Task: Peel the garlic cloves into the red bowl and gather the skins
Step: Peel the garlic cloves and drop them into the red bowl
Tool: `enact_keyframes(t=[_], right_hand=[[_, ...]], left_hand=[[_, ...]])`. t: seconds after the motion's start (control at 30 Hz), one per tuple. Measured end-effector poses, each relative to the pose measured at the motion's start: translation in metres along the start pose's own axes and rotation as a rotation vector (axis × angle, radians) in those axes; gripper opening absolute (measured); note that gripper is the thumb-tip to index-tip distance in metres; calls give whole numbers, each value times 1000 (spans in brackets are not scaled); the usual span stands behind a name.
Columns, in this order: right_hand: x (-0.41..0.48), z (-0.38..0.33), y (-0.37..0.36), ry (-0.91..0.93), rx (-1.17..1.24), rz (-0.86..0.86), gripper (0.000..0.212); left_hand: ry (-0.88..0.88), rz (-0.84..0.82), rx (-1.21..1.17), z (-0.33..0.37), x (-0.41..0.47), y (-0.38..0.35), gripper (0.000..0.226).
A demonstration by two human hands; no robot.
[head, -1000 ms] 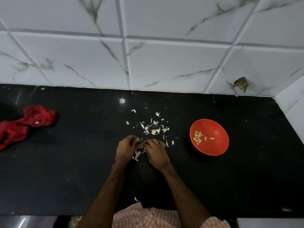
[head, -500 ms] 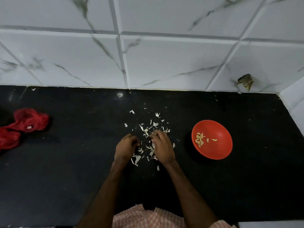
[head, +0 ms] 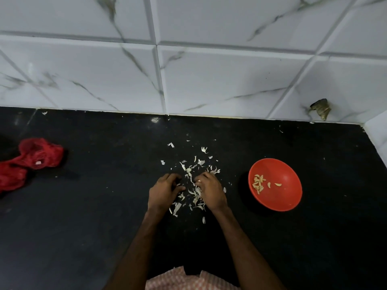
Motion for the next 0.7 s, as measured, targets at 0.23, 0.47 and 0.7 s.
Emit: enact_keyframes(t=[0.23,0.47,0.7], right_hand=[[2,27,33,-300,329,283,13],[-2,22,24,-145,241,103,7],[-10,-12,2,85,-148,-18,25]], left_hand=[[-14,31,-15,9,5,-1,8],[24,69,-112,-2,7,-4,11],[-33,128,-49,11,4,-4,15]])
Point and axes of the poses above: each hand's wrist, its own x-axis towards the middle knuckle, its own y-axis out of the back of the hand, z = x × y, the point moved 6 cm from there along x, towards the middle knuckle, and after that the axes turned 4 degrees about -x, right-handed, at the moved point
